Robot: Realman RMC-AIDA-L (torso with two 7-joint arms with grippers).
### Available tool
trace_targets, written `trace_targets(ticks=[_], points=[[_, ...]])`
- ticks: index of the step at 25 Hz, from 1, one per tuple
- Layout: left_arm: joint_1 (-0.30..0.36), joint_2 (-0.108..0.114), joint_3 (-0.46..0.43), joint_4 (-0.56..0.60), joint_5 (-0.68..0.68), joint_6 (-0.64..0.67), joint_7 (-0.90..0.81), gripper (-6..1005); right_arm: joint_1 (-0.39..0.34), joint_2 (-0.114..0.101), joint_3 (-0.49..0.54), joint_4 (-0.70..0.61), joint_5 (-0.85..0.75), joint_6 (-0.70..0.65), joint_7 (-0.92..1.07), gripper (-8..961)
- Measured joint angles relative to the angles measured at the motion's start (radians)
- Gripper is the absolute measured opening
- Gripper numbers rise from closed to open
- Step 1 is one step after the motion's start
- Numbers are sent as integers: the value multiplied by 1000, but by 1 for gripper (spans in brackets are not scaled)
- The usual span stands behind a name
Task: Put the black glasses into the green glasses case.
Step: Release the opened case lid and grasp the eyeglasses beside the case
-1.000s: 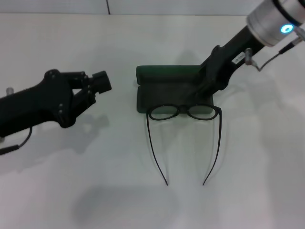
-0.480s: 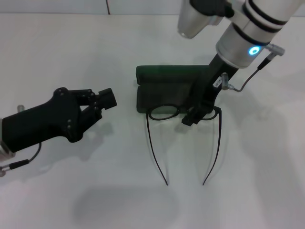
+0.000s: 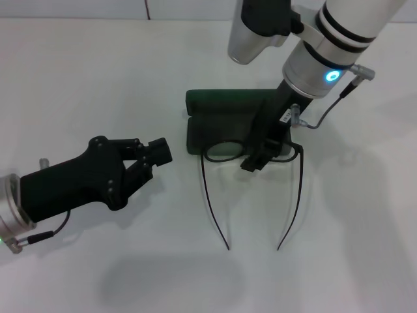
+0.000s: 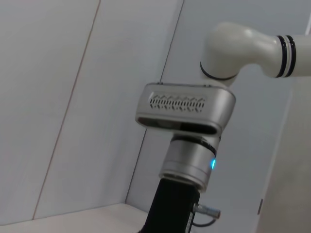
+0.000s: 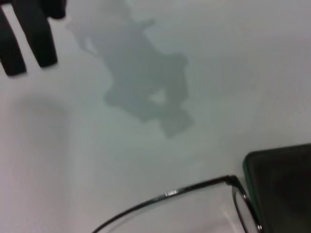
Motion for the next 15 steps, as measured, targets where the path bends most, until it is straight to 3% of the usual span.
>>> trace_targets(ticks=[8,15], points=[[0,-1,0,-21,4,0,23,73,0,-26,21,-45,-13,-3,44,505],[0,-2,0,-22,10,-3,32,73,-19,-24,60,-38,-83,14,45,504]])
